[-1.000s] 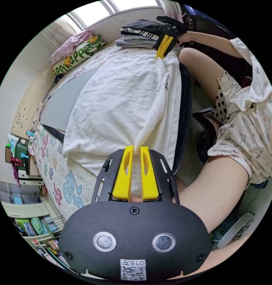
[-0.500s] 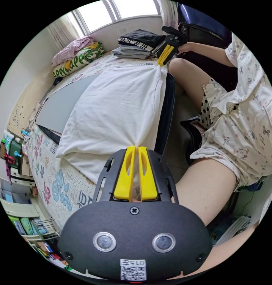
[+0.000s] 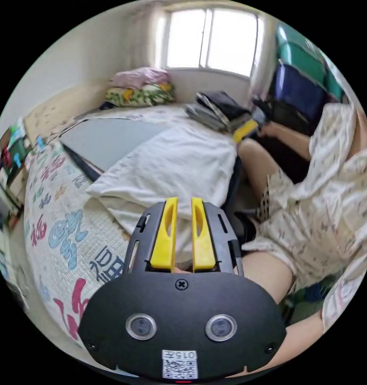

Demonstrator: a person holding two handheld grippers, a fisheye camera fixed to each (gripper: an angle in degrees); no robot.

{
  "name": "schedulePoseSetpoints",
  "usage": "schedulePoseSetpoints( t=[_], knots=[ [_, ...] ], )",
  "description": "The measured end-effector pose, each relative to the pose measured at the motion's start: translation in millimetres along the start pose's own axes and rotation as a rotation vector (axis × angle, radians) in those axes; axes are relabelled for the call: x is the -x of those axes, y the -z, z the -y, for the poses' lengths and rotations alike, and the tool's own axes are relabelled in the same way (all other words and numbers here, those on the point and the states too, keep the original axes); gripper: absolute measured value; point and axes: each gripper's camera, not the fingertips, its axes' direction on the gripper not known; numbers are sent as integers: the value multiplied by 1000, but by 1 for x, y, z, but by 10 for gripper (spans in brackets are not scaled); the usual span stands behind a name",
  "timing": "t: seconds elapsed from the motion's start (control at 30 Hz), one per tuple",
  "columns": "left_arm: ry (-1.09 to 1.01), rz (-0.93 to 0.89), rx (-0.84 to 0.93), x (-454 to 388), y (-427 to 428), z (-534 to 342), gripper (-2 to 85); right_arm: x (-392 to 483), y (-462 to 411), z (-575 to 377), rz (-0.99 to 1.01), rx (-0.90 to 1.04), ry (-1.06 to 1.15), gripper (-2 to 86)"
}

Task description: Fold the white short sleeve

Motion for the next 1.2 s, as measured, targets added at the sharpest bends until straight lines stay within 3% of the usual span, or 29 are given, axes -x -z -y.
schedulePoseSetpoints(
  t=[0.07, 0.13, 0.27, 0.43, 0.5, 0.7, 0.9, 1.03, 1.1, 1.2],
  knots=[
    [306, 51, -158, 70, 28, 23, 64, 6, 31, 15, 47, -167, -45, 60],
    [542, 61, -201, 124, 25, 43, 83, 23, 44, 41, 89, -303, -67, 74],
    [777, 124, -177, 199, -18, 99, 113, 108, 17, 134, 297, -397, 31, 114],
    [849, 173, -193, 224, -55, 131, 105, 206, -48, 211, 385, -334, 181, 111],
    [862, 98, -217, 238, -57, 147, 83, 229, -71, 231, 334, -283, 233, 102],
    [721, 157, -87, 258, -65, 210, 16, 249, -126, 279, 194, -132, 288, 17],
    [752, 184, -75, 271, -61, 233, 55, 210, -118, 316, 342, -139, 341, 21],
    [767, 207, -87, 273, -53, 237, 128, 115, -69, 342, 649, -216, 310, 70],
    [768, 186, -73, 275, -58, 237, 132, 48, -41, 348, 599, -310, 158, 93],
    [752, 153, -33, 278, -72, 240, 126, -82, -16, 346, 333, -434, -261, 107]
  ],
)
